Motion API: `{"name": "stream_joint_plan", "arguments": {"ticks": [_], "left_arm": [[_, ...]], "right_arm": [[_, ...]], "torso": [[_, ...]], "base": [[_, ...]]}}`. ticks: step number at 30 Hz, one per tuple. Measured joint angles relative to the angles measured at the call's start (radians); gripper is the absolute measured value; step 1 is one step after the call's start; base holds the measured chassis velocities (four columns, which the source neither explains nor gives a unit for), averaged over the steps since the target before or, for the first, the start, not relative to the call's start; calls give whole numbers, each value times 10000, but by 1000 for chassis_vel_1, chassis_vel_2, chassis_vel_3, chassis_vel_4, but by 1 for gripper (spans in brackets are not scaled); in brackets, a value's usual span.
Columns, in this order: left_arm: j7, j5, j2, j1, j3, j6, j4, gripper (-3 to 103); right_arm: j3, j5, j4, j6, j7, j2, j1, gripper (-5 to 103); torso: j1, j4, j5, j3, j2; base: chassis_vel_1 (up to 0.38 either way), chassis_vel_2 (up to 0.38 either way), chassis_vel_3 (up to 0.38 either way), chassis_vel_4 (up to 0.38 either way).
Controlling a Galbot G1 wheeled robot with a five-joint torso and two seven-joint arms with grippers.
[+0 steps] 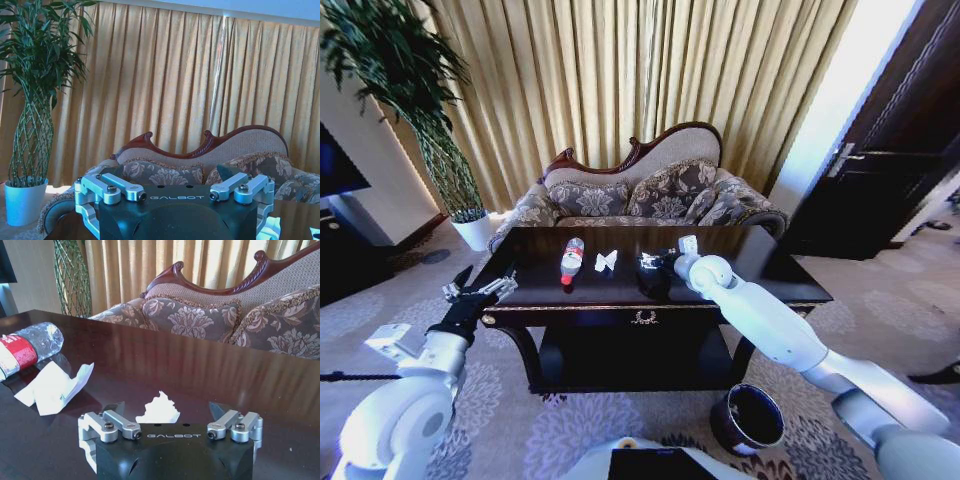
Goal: Move to the front of the table and place the trash on the table into the trash bin.
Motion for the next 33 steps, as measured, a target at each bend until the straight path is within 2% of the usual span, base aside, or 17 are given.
{"name": "stream_joint_plan", "arguments": {"ticks": [1,3,10,12,13,15,16,18,19,22,25,26,27,29,31,32,33], "left_arm": [[0,2,-4,-16,6,-22,3,100],[0,2,-6,-31,27,-98,18,100],[0,11,-8,-75,63,-256,91,100],[0,12,-15,-75,63,-267,95,100],[0,12,-15,-75,63,-267,95,100],[1,12,-6,-85,56,-275,100,100],[1,12,-6,-85,56,-275,100,100],[3,7,40,-116,35,-281,105,100],[3,7,40,-116,35,-281,105,100],[3,-12,87,-145,-43,-287,101,100],[4,-25,101,-148,-84,-290,98,100],[4,-28,98,-144,-86,-292,98,100],[4,-28,98,-144,-86,-292,98,100],[-1,-28,109,-130,-62,-294,86,100],[-2,-28,124,-131,-56,-293,78,100],[-6,-31,161,-139,-52,-293,68,100],[-6,-31,161,-139,-52,-293,68,100]], "right_arm": [[0,-9,-9,-18,4,10,-33,97],[-1,-15,-9,-23,6,8,-68,100],[-15,-32,-28,-24,7,-29,-120,88],[-32,-32,-48,-23,7,-34,-101,77],[-32,-32,-48,-23,7,-34,-101,77],[-54,-29,-58,-18,6,-39,-53,66],[-54,-29,-58,-18,6,-39,-53,66],[-68,-28,-59,14,6,-42,-51,55],[-68,-28,-59,14,6,-42,-51,55],[-74,-57,-54,43,1,-88,-51,39],[-79,-73,-3,63,-3,-172,-51,33],[-72,-73,25,90,-3,-208,-51,23],[-72,-73,25,90,-3,-208,-51,23],[-21,-54,112,187,1,-299,-95,12],[-11,-48,139,205,3,-331,-116,12],[2,-41,193,225,7,-392,-153,3],[2,-41,193,225,7,-392,-153,3]], "torso": [[0,0,0,0,0],[0,0,0,0,0],[0,-1,0,0,1],[0,-1,0,0,0],[0,-1,0,0,0],[0,0,-1,0,0],[0,0,-1,0,0],[0,0,0,0,1],[0,0,0,0,1],[0,0,0,0,0],[0,-1,0,0,1],[0,-1,1,0,1],[0,-1,1,0,1],[0,0,-1,0,1],[0,0,0,0,1],[0,-1,0,0,1],[0,-1,0,0,1]], "base": [[0,0,0,0],[0,0,0,0],[0,0,0,0],[0,0,0,0],[0,0,0,0],[0,0,0,0],[0,0,0,0],[0,0,0,0],[0,0,0,0],[0,0,0,0],[0,0,0,0],[0,0,0,0],[0,0,0,0],[0,0,0,0],[0,0,0,0],[0,0,0,0],[0,0,0,0]]}}
